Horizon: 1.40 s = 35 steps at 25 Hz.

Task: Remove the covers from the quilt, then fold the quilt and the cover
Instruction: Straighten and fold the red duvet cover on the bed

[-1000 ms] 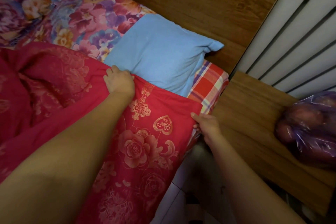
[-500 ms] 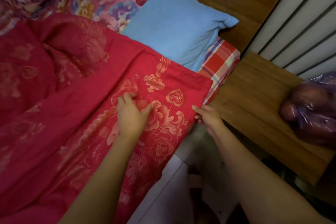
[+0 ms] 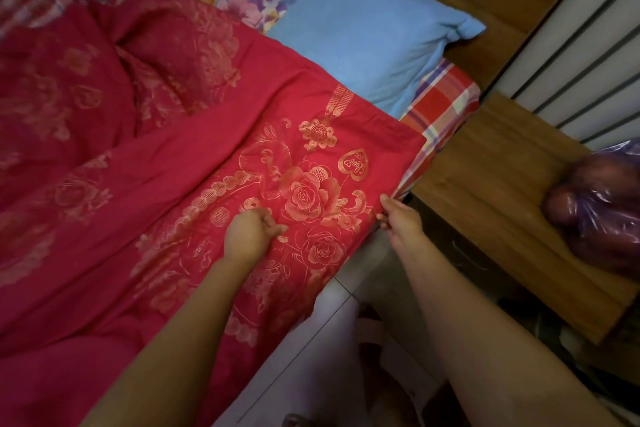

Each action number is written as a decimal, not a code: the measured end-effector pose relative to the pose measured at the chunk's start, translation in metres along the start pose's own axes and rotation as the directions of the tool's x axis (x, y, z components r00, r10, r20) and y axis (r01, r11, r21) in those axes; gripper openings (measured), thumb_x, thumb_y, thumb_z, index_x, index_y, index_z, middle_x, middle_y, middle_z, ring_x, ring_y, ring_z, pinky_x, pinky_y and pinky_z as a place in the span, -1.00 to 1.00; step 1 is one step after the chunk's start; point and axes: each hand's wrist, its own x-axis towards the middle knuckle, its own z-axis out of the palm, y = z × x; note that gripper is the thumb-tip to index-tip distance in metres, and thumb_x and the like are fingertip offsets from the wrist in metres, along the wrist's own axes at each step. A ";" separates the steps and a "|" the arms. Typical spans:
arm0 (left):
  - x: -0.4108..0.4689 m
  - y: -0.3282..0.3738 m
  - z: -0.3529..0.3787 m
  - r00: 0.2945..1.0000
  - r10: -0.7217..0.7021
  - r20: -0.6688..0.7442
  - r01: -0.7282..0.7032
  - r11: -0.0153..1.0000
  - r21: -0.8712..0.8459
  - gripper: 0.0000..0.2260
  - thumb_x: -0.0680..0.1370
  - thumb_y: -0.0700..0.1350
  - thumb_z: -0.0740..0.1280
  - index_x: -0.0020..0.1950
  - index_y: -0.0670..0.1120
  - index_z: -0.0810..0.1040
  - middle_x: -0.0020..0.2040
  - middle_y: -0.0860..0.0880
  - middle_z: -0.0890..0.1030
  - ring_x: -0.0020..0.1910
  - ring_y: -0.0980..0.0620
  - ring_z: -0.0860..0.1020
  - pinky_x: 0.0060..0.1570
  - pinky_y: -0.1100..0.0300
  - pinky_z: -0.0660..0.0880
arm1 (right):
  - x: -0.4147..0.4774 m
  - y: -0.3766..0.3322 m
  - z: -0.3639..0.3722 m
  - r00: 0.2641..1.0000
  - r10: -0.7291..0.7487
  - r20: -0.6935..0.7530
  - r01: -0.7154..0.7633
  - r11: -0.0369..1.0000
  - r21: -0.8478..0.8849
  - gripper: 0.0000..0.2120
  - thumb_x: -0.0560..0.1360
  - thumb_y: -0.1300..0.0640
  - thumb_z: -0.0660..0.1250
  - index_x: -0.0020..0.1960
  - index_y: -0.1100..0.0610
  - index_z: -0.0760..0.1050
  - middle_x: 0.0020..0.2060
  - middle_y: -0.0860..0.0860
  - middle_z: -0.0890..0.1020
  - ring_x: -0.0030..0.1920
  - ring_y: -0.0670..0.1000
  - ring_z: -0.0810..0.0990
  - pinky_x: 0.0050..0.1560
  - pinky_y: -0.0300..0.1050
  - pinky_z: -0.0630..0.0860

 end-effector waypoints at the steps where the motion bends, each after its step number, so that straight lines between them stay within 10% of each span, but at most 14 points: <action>1: 0.000 0.000 -0.007 1.000 0.011 -0.002 -0.011 1.000 0.002 -0.74 0.38 0.01 0.50 -0.28 -0.09 0.48 -0.40 0.04 0.51 -0.38 0.04 0.48 -0.33 0.18 0.39 | 0.002 -0.002 0.002 1.000 0.022 -0.017 -0.022 1.000 0.017 -0.74 0.53 0.20 0.32 0.20 0.22 0.51 -0.37 -0.04 0.51 -0.44 -0.14 0.37 -0.42 -0.32 0.29; 8: 0.026 0.004 -0.032 0.990 0.029 -0.139 -0.028 1.000 0.013 -0.75 0.41 -0.03 0.48 -0.33 -0.05 0.45 -0.40 0.03 0.50 -0.37 0.02 0.47 -0.30 0.19 0.31 | 0.002 -0.003 0.004 0.998 0.029 -0.057 -0.026 0.999 0.042 -0.74 0.54 0.20 0.31 0.20 0.26 0.51 -0.35 -0.04 0.49 -0.42 -0.14 0.39 -0.61 -0.39 0.32; 13: 0.044 -0.004 0.001 0.993 -0.081 0.085 0.080 0.997 0.014 -0.73 0.43 0.04 0.45 -0.21 -0.08 0.43 -0.32 0.03 0.49 -0.21 -0.03 0.50 -0.23 0.17 0.37 | -0.007 0.000 0.017 0.991 -0.062 -0.116 0.070 0.995 0.067 -0.77 0.54 0.19 0.32 0.13 0.29 0.52 -0.35 -0.01 0.53 -0.44 -0.15 0.51 -0.57 -0.39 0.41; 18: 0.021 -0.010 0.013 0.985 -0.041 0.165 0.062 0.990 -0.125 -0.30 0.25 0.19 0.53 0.24 -0.09 0.37 0.05 -0.03 0.49 0.10 -0.04 0.48 0.05 0.11 0.42 | -0.023 0.041 0.019 0.996 0.056 0.069 -0.044 0.985 -0.168 -0.81 0.43 0.13 0.44 0.01 0.15 0.54 -0.10 0.01 0.66 -0.22 -0.09 0.60 -0.23 -0.28 0.56; 22: -0.022 -0.034 0.023 0.982 0.110 0.152 -0.147 0.956 0.255 0.06 0.24 0.22 0.51 0.56 -0.01 -0.03 0.47 -0.12 0.15 0.46 -0.13 0.15 0.44 -0.11 0.10 | -0.040 0.086 0.031 0.994 0.103 0.025 -0.104 0.995 0.010 -0.78 0.56 0.15 0.27 0.16 0.22 0.51 -0.12 0.03 0.64 -0.15 -0.03 0.60 0.02 -0.14 0.58; 28: -0.102 -0.072 0.055 0.944 0.324 -0.053 -0.284 0.887 0.365 -0.39 0.25 0.37 0.37 0.07 -0.06 0.50 -0.01 -0.01 0.49 -0.04 -0.04 0.48 -0.02 0.03 0.46 | -0.047 0.088 0.040 0.999 0.046 -0.009 -0.045 0.993 0.111 -0.72 0.61 0.17 0.18 0.26 0.26 0.46 0.00 0.11 0.63 -0.04 0.05 0.61 0.14 -0.02 0.54; 35: -0.110 -0.064 0.075 0.995 0.083 0.047 -0.095 0.837 0.538 -0.56 0.51 0.05 0.21 0.32 -0.12 0.30 0.28 -0.12 0.34 0.25 -0.15 0.32 0.24 -0.02 0.32 | -0.049 0.086 0.035 0.994 0.072 0.080 -0.089 0.968 0.233 -0.70 0.62 0.16 0.15 0.30 0.25 0.39 -0.12 0.09 0.61 -0.11 0.02 0.60 0.08 0.00 0.56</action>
